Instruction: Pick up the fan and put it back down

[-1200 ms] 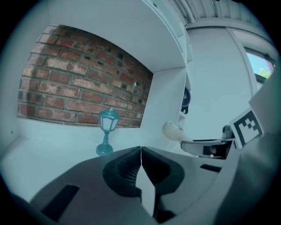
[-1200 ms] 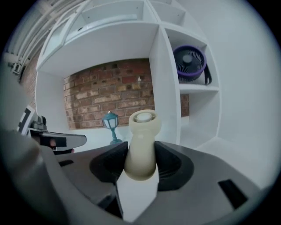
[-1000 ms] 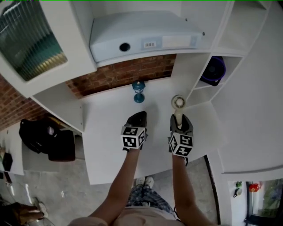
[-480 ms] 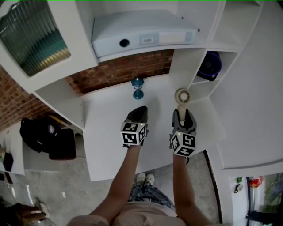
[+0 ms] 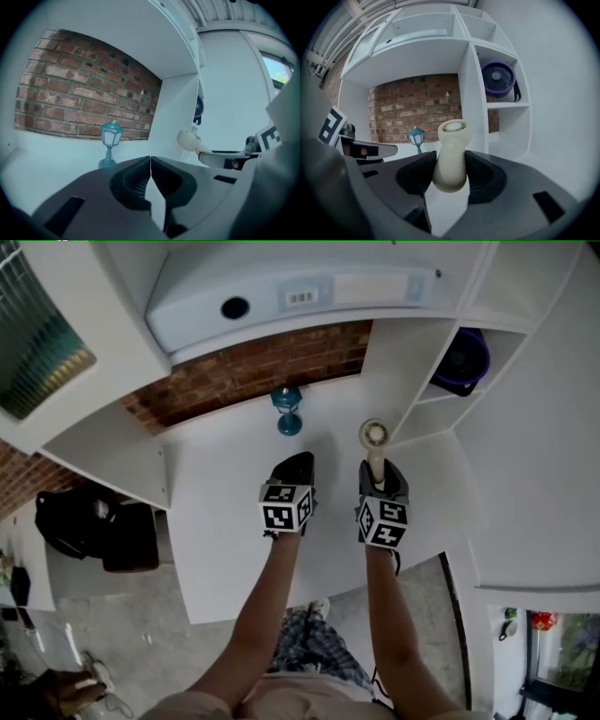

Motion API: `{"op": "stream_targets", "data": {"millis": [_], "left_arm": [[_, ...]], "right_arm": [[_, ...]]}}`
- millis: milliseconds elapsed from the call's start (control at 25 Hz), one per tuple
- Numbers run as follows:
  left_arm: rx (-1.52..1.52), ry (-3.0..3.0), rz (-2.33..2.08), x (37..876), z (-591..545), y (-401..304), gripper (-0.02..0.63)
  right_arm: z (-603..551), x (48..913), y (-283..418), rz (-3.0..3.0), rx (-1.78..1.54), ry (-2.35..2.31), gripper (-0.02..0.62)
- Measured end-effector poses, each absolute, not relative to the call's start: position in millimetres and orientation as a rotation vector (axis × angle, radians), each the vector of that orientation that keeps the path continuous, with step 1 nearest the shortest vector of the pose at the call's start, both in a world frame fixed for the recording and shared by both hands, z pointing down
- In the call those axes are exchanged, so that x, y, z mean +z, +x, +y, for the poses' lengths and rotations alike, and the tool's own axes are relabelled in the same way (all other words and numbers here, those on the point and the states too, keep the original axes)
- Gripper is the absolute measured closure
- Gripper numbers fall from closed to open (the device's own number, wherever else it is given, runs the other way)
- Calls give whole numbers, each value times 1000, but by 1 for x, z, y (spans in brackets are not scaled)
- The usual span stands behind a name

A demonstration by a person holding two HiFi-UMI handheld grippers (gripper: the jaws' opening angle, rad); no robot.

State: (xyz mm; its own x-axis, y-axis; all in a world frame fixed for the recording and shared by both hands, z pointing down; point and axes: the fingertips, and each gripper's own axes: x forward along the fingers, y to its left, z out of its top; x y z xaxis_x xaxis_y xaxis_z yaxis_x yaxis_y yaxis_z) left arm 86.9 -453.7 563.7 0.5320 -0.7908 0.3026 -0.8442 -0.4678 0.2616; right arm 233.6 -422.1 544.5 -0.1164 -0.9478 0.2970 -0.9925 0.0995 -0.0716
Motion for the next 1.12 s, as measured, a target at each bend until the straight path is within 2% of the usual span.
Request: {"op": "stream_targets", "data": {"millis": [400, 880, 920, 960, 1000, 1040, 1120], "left_arm": [[267, 2305, -1302, 633, -474, 101, 578], [290, 2294, -1301, 643, -470, 102, 578], [291, 2291, -1303, 643, -470, 100, 578], [292, 2290, -1304, 643, -470, 100, 578], [294, 2287, -1306, 644, -469, 99, 578], [295, 2286, -1307, 643, -469, 99, 578], [292, 2285, -1310, 642, -468, 98, 578]], "right_arm": [[-450, 655, 234, -2053, 665, 1776, 390], [-449, 682, 230, -1963, 811, 1638, 378], [-449, 682, 229, -1963, 825, 1634, 344], [-449, 683, 229, -1961, 841, 1631, 258], [-448, 684, 229, -1958, 854, 1630, 203], [-448, 684, 229, -1955, 862, 1630, 161], [-446, 682, 229, -1957, 866, 1629, 127]]}}
